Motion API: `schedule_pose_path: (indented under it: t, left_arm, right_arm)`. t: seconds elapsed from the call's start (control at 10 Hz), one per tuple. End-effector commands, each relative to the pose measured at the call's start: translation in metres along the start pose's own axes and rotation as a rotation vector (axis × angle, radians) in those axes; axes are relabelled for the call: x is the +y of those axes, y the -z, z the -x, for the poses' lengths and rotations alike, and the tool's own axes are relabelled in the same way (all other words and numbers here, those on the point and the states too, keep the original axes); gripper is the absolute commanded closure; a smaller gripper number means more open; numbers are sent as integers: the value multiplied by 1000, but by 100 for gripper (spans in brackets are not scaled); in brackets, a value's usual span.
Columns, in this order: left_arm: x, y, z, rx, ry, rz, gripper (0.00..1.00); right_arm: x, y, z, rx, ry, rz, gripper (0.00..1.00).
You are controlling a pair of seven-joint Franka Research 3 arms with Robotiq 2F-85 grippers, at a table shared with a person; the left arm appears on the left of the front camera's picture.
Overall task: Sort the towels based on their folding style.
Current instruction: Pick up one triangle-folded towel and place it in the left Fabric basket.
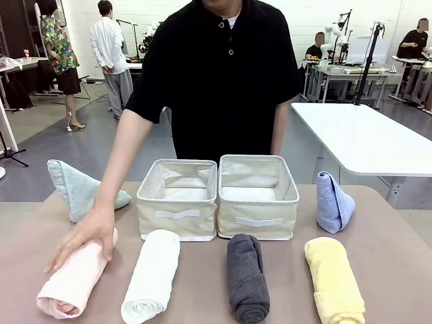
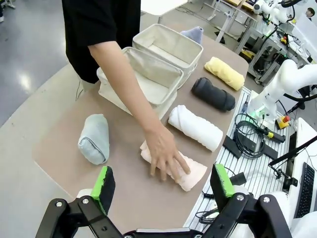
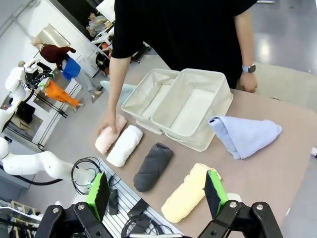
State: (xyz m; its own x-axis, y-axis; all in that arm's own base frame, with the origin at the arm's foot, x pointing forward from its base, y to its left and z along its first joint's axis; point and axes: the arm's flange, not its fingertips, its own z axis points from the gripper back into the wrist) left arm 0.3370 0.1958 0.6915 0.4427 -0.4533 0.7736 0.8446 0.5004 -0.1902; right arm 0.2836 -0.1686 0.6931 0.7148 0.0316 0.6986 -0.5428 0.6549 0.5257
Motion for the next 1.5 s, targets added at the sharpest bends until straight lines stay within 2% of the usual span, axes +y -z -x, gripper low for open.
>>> schedule_pose_path:
  t: [0.0,0.7,0.8,1.0,1.1,1.3,1.4]
  left_arm:
    - [0,-2,-2,2,7,6,0]
    - [0,0,0,0,1,-1,0]
    - [15,28,-15,156,-54,5,0]
    - [50,109,-43,534,-56,54,0]
    - [73,147,-52,639,-72,38,0]
    - [112,217,-52,714,-92,12,0]
    - [124,240,-49,756,-30,-63,0]
  right_arm:
    - [0,1,-2,-10,-6,-26,0]
    - [0,1,-2,-10,-6,-26,0]
    - [0,1,-2,-10,-6,-26,0]
    - [0,1,-2,-10,-6,-26,0]
    - [0,1,-2,-10,-6,-26,0]
    - [0,1,-2,-10,-6,-26,0]
    - [0,1,-2,-10,-6,-26,0]
